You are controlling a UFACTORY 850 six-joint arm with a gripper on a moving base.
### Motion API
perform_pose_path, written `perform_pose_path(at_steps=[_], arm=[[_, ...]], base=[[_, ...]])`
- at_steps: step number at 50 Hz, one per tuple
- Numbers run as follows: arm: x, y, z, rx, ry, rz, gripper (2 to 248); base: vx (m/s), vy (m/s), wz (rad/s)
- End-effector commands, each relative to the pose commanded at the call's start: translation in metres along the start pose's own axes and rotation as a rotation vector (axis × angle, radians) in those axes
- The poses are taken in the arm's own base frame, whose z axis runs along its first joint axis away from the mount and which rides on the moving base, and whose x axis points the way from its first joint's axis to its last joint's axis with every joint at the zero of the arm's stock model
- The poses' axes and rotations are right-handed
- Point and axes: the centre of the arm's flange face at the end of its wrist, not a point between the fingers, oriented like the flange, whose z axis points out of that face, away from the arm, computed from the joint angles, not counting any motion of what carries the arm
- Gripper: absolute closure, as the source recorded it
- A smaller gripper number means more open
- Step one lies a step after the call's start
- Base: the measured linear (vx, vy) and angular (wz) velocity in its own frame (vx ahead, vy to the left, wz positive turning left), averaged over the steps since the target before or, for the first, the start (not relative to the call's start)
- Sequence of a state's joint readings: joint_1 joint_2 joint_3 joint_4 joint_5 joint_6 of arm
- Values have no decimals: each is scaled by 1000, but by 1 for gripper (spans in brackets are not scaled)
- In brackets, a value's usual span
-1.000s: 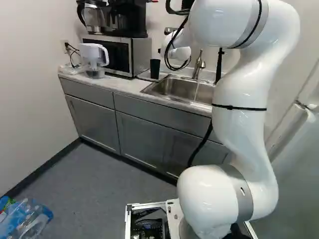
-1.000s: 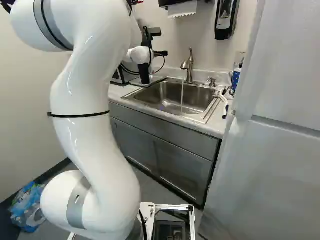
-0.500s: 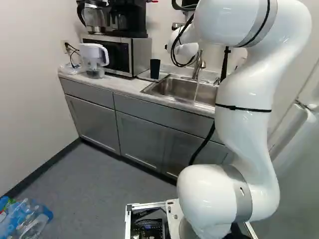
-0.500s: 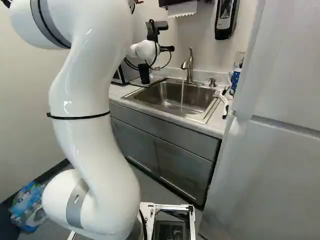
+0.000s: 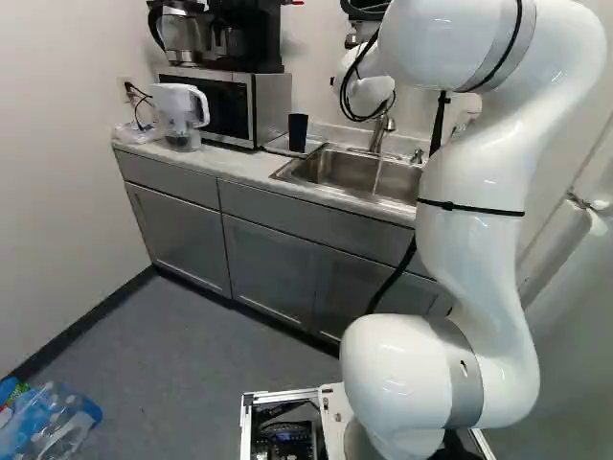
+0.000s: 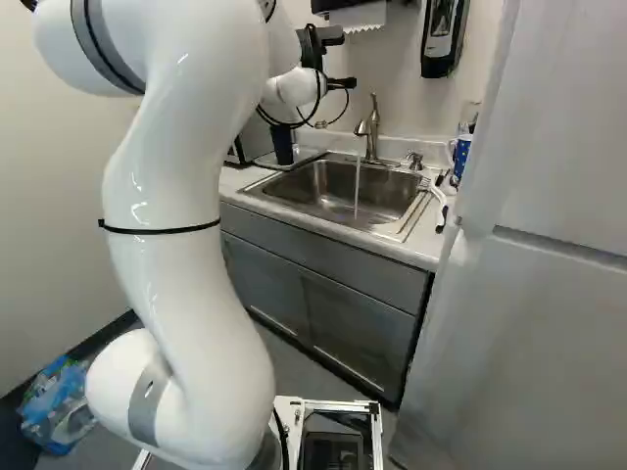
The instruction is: Rinse the cup and place it in the tray
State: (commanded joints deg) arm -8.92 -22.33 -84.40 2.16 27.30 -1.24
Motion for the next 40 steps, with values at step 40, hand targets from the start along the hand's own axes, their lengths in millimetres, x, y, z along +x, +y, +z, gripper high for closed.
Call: perform_pose_path(at_steps=[40], arm=[[-8,51,44,-70,4,1,3]], base=[[0,0,0]])
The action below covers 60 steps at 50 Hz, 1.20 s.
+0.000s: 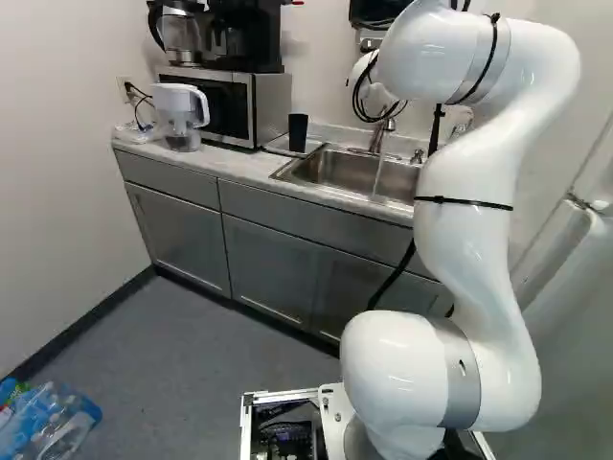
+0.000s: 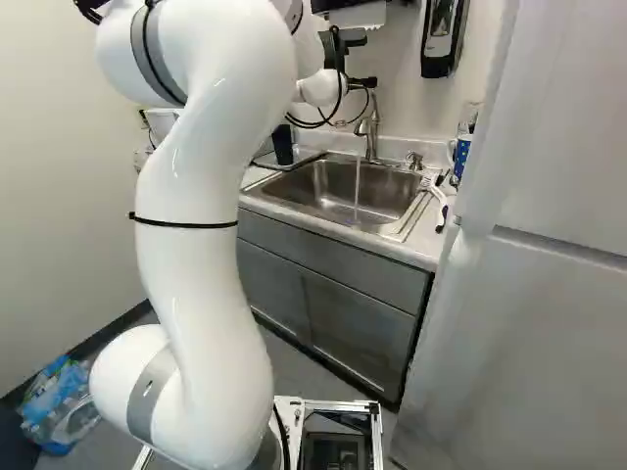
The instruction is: Rinse the cup and place it in the tray
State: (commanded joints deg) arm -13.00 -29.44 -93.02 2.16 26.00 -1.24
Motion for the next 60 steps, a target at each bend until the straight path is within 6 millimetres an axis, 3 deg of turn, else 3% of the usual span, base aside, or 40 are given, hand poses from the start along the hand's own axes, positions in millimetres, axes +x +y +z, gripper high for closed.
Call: perform_pose_path(at_steps=[12,45,60], arm=[[-7,-2,21,3,-20,0,3],[-16,-2,19,5,-125,0,3],[-15,0,9,3,-143,0,3]], base=[[0,0,0],[0,0,0],[0,0,0]])
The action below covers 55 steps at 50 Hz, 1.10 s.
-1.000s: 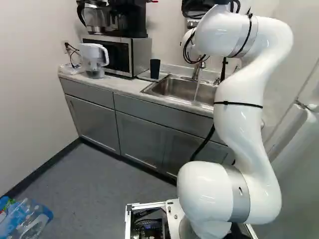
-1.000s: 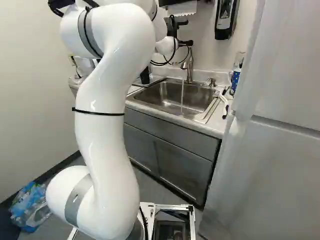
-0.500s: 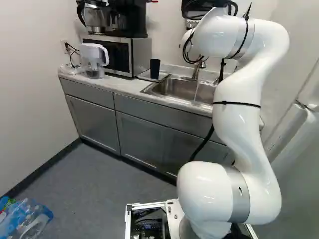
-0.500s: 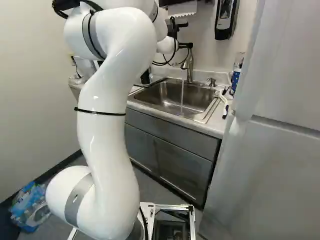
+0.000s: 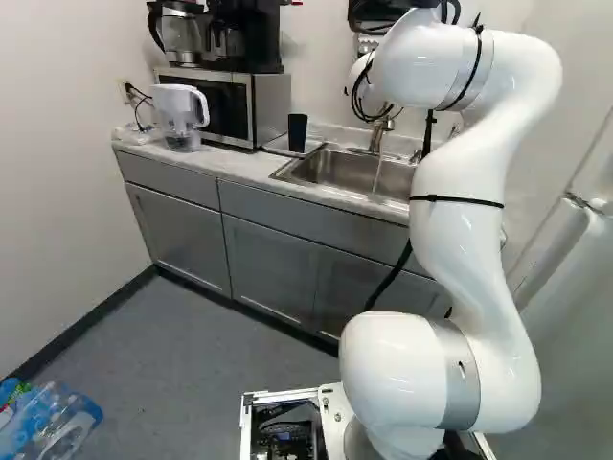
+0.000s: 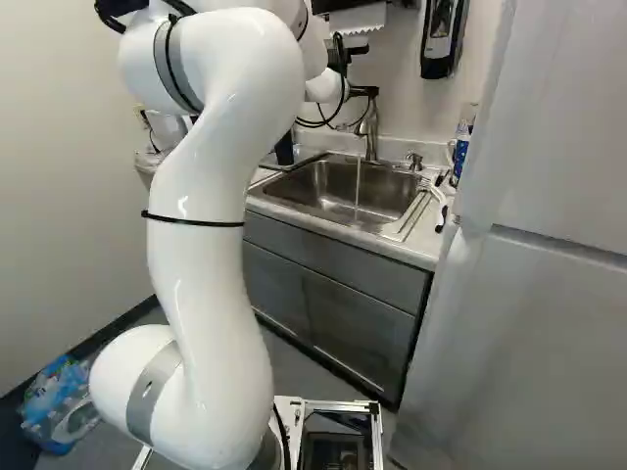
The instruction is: Rinse the cup and place it in the tray
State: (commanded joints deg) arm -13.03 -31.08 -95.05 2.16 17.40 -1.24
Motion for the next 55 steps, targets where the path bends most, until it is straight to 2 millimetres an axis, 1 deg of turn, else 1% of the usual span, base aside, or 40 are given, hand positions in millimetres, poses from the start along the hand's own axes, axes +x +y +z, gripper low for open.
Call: perform_pose_path(at_steps=[37,55], arm=[[0,2,-38,-3,-24,0,3],[-1,3,-63,-4,-47,0,3]], base=[[2,1,0],[0,0,0]])
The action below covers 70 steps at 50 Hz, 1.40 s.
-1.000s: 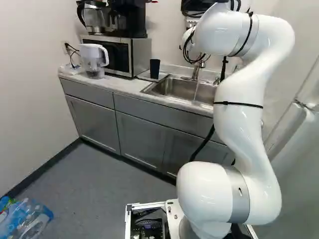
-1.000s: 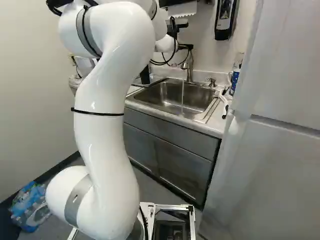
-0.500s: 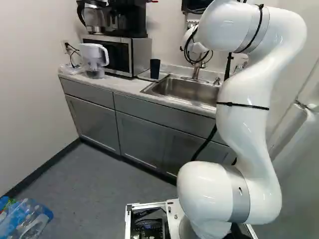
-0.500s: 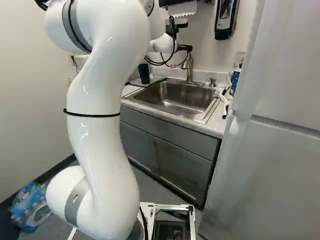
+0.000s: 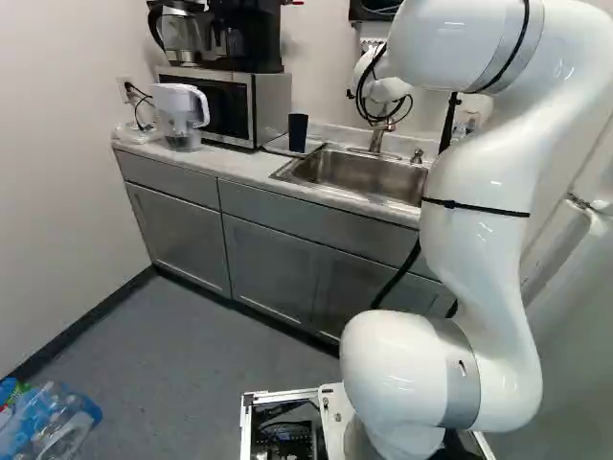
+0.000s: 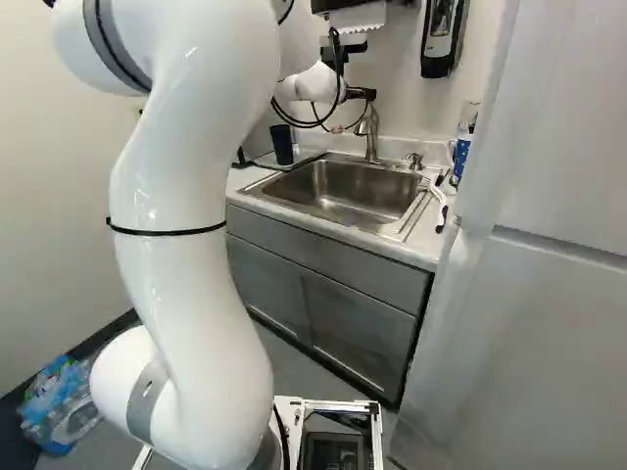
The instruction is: Rinse the cup and place it in the tray
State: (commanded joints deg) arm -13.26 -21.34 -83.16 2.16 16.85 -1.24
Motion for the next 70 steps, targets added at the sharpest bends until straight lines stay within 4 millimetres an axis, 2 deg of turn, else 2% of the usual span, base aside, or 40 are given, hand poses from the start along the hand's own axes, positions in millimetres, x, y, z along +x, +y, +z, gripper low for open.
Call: perform_pose_path(at_steps=[43,70], arm=[[-21,19,-77,-26,-161,8,3],[-45,34,-132,-52,-355,23,3]], base=[[0,0,0],[0,0,0]])
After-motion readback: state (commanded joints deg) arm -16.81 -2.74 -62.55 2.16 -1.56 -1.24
